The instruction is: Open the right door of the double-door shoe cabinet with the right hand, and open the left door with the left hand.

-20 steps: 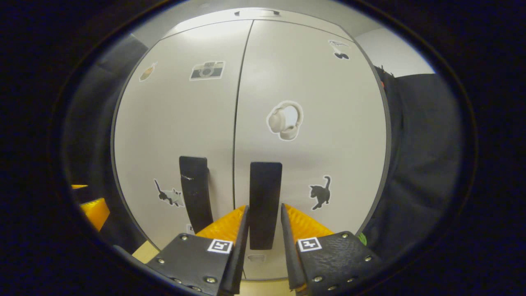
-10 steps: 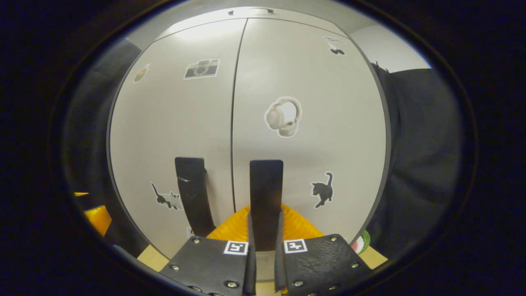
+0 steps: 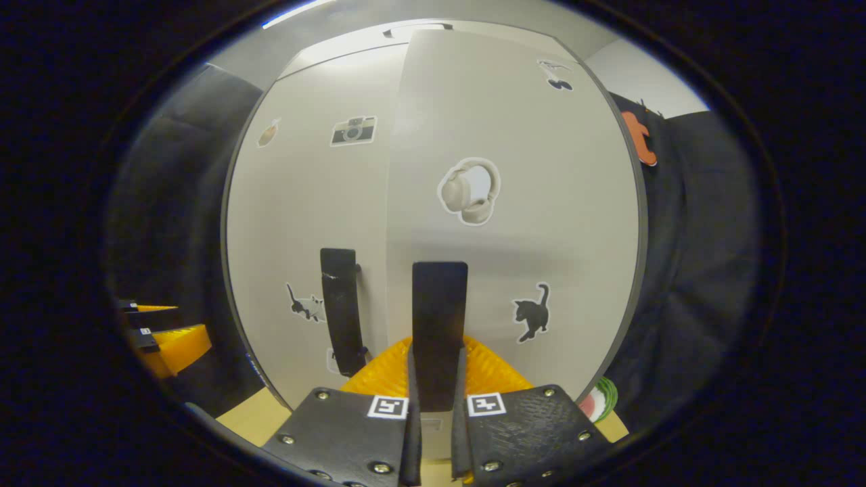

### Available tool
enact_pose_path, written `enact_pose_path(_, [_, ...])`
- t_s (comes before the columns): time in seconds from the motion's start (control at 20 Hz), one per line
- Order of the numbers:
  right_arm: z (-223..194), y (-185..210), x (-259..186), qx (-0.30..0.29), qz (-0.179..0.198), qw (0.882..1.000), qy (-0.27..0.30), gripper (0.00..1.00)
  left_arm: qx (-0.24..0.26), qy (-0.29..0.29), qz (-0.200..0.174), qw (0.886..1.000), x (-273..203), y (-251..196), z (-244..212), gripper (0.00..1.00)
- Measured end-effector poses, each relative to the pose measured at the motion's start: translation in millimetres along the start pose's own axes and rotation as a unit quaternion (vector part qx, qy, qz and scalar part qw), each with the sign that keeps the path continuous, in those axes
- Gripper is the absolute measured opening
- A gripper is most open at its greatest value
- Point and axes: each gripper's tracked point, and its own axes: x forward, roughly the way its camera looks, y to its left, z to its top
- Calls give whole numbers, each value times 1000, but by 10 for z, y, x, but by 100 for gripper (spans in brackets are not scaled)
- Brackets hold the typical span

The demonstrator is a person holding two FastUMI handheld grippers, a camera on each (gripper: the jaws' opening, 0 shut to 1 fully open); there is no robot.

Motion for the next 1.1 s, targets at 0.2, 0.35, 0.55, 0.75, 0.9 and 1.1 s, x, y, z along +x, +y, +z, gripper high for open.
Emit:
enact_pose_path(0.2, [-4, -31, -85, 7, 35, 999, 7, 18, 3, -2, 8, 1000, -145, -69, -10, 95])
enact_pose_path(0.35, [-5, -42, -157, 15, 59, 998, 8, 18, 1, 2, 17, 1000, -281, -189, -47, 95])
enact_pose_path(0.55, [9, -101, -282, 22, 100, 995, 10, 17, 0, 2, 23, 1000, -487, -415, -46, 95])
enact_pose_path(0.75, [-24, -179, -378, 23, 136, 990, 14, 18, -7, 3, 23, 1000, -684, -695, -58, 95])
enact_pose_path(0.9, [-41, -272, -489, 28, 156, 987, 15, 18, -13, 5, 27, 1000, -820, -863, -83, 95])
enact_pose_path(1.1, [-35, -417, -603, 33, 167, 985, 11, 18, -12, 13, 34, 999, -965, -1039, -121, 95])
